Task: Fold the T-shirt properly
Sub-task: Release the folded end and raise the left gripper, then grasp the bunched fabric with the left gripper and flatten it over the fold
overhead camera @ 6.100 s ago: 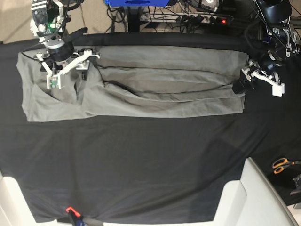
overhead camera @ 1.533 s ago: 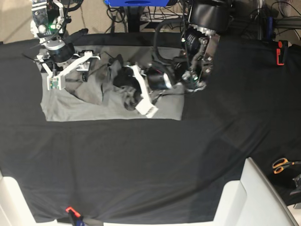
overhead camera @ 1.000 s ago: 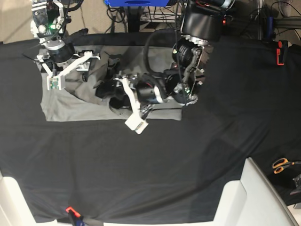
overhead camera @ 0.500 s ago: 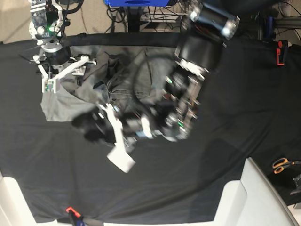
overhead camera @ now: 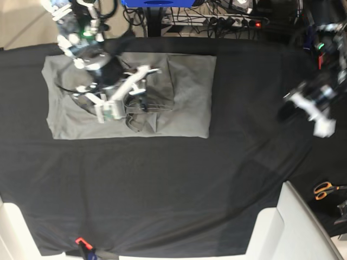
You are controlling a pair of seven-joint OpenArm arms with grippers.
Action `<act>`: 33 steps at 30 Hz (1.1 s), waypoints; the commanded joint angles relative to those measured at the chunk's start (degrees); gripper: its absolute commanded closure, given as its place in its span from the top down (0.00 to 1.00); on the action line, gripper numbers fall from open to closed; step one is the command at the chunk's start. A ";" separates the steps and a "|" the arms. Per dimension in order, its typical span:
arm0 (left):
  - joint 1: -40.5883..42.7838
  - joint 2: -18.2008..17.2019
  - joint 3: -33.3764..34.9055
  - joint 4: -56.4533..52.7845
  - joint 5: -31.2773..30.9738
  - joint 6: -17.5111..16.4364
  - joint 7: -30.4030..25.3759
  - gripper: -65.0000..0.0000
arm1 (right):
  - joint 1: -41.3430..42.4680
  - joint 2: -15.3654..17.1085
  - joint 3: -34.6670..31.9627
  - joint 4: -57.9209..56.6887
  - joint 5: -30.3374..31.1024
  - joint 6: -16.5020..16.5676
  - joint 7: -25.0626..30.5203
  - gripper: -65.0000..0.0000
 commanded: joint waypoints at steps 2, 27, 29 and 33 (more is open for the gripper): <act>0.27 -0.38 1.32 0.84 0.38 -0.91 -0.65 0.00 | 2.71 -0.18 -2.71 1.10 -0.08 0.15 -2.12 0.15; -12.39 24.41 27.08 -5.93 17.79 -0.91 -1.09 0.00 | -12.94 -4.14 33.16 1.02 0.28 -2.40 2.10 0.01; -12.48 24.76 26.73 -6.29 17.87 -0.91 -1.09 0.00 | -12.94 -4.22 33.16 0.66 0.28 -2.40 1.92 0.01; -12.74 24.67 26.37 -6.55 18.14 -0.91 -1.18 0.00 | -12.94 -4.22 33.07 -0.04 0.28 -2.40 1.92 0.01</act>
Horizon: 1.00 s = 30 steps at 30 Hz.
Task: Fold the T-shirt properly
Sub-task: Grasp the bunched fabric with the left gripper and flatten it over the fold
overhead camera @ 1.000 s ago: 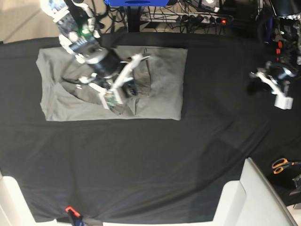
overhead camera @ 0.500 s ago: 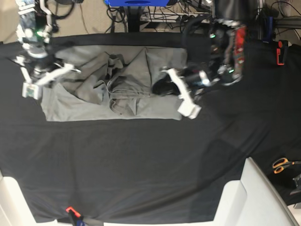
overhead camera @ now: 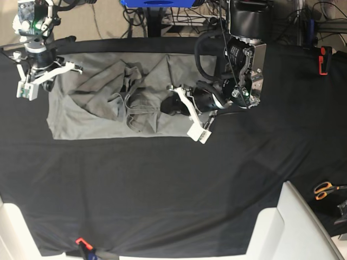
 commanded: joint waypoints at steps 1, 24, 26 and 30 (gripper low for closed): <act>-1.55 0.19 0.04 0.53 -0.79 -0.56 -0.88 0.00 | -0.24 0.34 0.11 0.73 -0.36 -0.13 1.27 0.01; -3.84 1.60 9.00 -6.59 -1.05 6.08 -8.08 0.00 | 0.02 0.34 0.46 0.73 -0.36 -0.13 1.35 0.01; -3.31 1.60 11.38 -6.50 -1.14 6.08 -8.08 0.00 | 0.11 0.34 0.46 0.73 -0.36 -0.13 1.35 0.01; -3.13 1.51 14.81 -6.59 -1.23 6.08 -8.17 0.00 | 0.20 0.34 0.38 0.73 -0.36 -0.13 1.35 0.01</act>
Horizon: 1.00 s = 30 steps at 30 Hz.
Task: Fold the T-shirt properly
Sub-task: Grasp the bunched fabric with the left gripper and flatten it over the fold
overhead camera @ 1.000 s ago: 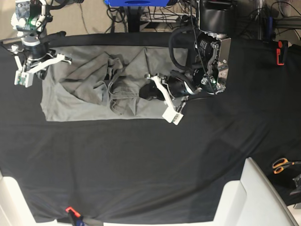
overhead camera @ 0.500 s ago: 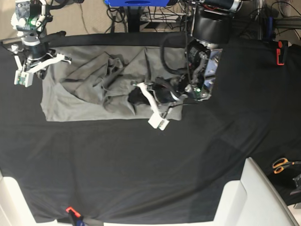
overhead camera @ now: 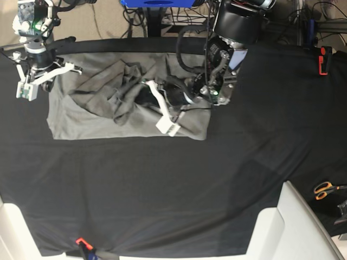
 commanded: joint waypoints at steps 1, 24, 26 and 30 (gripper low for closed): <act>-0.91 0.31 0.58 0.82 -1.14 -0.57 -0.85 0.00 | -0.04 0.32 0.20 0.79 -0.34 0.02 1.35 0.01; -1.70 3.56 14.47 1.26 -1.23 -0.65 -0.76 0.00 | 0.84 0.32 0.11 0.79 -0.34 0.02 1.27 0.01; -2.84 3.56 17.46 1.61 -1.23 -0.83 -0.76 0.00 | 0.84 0.32 0.20 0.79 -0.34 0.02 1.27 0.01; -5.30 3.48 25.11 2.14 -1.23 -1.09 -0.76 0.00 | 1.19 0.32 0.29 0.70 -0.34 0.02 1.27 0.01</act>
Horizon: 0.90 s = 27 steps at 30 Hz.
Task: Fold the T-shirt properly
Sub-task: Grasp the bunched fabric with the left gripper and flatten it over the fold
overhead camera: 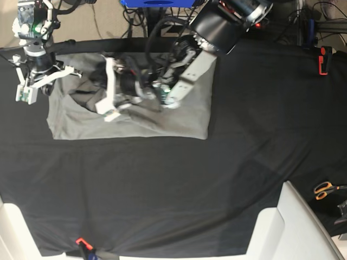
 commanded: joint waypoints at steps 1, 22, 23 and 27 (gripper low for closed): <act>-0.65 0.66 1.31 1.86 -1.14 -1.89 -0.94 0.00 | 0.03 0.34 0.31 0.75 -0.34 0.02 1.27 0.01; 3.13 -7.78 -13.98 7.84 -1.14 16.66 -0.85 0.00 | 0.91 0.26 -0.04 -2.07 -0.34 0.02 1.27 0.01; 2.96 -7.52 -13.98 6.87 -1.14 16.66 -0.85 0.00 | 0.91 0.26 -0.04 -1.98 -0.34 0.02 1.27 0.01; 2.52 -6.03 -13.89 3.18 -1.14 16.66 1.96 0.00 | 0.91 0.26 0.22 -1.98 -0.34 0.02 1.27 0.01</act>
